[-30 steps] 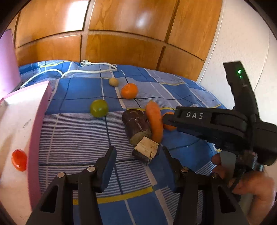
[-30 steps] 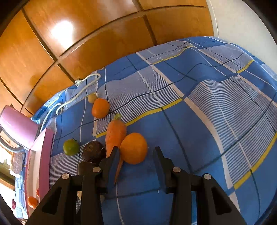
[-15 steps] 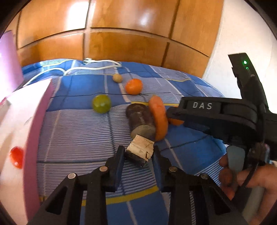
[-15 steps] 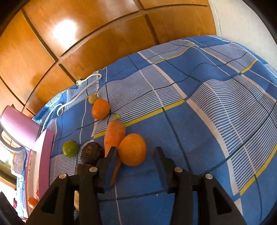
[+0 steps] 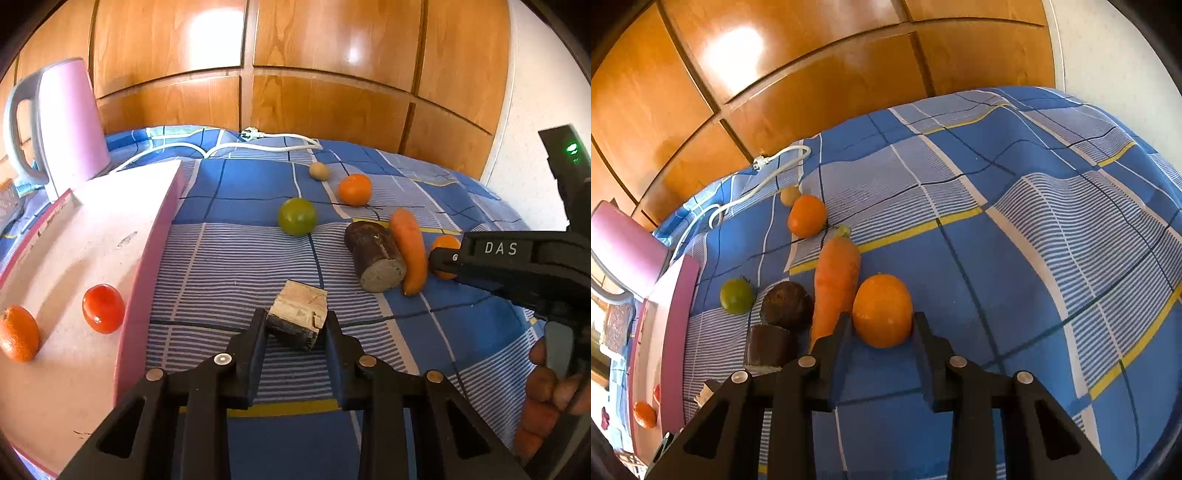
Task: Organize fruits
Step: 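Grasp the beige block with the left tool while the right tool grasps the large orange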
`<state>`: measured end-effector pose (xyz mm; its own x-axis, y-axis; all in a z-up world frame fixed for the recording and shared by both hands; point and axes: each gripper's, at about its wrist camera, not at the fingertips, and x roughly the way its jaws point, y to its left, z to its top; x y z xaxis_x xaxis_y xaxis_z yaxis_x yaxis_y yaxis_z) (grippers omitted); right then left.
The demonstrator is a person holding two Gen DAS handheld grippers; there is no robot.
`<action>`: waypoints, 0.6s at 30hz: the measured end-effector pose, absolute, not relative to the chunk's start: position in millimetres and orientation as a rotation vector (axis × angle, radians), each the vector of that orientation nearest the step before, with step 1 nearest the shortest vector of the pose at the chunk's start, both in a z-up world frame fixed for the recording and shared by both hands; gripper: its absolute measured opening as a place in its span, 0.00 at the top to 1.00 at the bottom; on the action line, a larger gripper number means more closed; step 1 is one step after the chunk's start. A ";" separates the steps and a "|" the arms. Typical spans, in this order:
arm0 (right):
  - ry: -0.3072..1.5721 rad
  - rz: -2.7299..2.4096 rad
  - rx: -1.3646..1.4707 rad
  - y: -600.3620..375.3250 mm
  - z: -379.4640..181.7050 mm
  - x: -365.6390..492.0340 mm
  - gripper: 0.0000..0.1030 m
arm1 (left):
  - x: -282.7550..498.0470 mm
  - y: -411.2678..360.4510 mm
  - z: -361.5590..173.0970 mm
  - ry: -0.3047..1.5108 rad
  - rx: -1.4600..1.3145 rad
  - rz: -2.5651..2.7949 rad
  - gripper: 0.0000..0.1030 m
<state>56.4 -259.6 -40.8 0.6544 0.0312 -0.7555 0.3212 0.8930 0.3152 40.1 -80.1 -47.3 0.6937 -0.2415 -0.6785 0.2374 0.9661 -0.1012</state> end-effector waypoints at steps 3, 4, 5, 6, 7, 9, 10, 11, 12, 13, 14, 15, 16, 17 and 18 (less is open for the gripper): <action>0.853 -0.163 0.477 -263.7 -42.8 56.6 0.69 | 40.0 -80.6 -47.5 0.756 -0.007 -0.269 0.71; 0.862 -0.162 0.478 -263.9 -44.3 57.6 0.68 | 40.1 -80.9 -47.8 0.754 -0.007 -0.266 0.71; 0.864 -0.166 0.471 -263.0 -44.8 58.3 0.68 | 38.0 -81.3 -47.9 0.751 -0.007 -0.263 0.71; 0.862 -0.171 0.463 -261.8 -44.6 58.2 0.68 | 37.7 -81.5 -48.1 0.750 -0.005 -0.261 0.71; 0.859 -0.174 0.459 -261.1 -45.0 58.5 0.67 | 37.7 -81.4 -48.1 0.748 -0.007 -0.260 0.71; 0.842 -0.177 0.462 -261.4 -46.4 59.1 0.67 | 37.4 -81.5 -48.1 0.749 -0.005 -0.261 0.71; 0.842 -0.177 0.462 -261.6 -46.7 59.5 0.67 | 37.4 -81.3 -48.3 0.749 -0.007 -0.261 0.71; 0.843 -0.177 0.460 -261.5 -46.4 59.8 0.67 | 37.4 -81.2 -48.3 0.750 -0.008 -0.260 0.71; 0.843 -0.179 0.452 -260.6 -45.9 59.9 0.68 | 37.5 -81.3 -48.3 0.751 -0.008 -0.261 0.71; 0.844 -0.181 0.447 -260.3 -45.6 60.0 0.69 | 37.2 -81.4 -48.2 0.752 -0.005 -0.263 0.71; 0.844 -0.186 0.442 -260.3 -45.3 59.6 0.70 | 37.2 -81.3 -47.9 0.753 -0.004 -0.264 0.72; 0.845 -0.187 0.441 -260.2 -45.0 59.5 0.70 | 37.1 -81.1 -47.6 0.753 -0.004 -0.266 0.72; 0.843 -0.187 0.441 -260.2 -44.6 59.1 0.71 | 36.8 -81.0 -47.3 0.754 -0.003 -0.267 0.72; 0.843 -0.187 0.440 -260.3 -44.6 58.5 0.71 | 36.3 -81.5 -47.2 0.753 0.002 -0.268 0.72; 0.843 -0.187 0.438 -260.0 -44.4 58.3 0.71 | 36.4 -82.1 -47.1 0.752 0.005 -0.267 0.72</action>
<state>58.3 -260.0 -44.4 0.6554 0.0116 -0.7552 0.3299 0.8951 0.3000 36.4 -82.1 -47.1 0.6978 -0.2378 -0.6756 0.2411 0.9662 -0.0910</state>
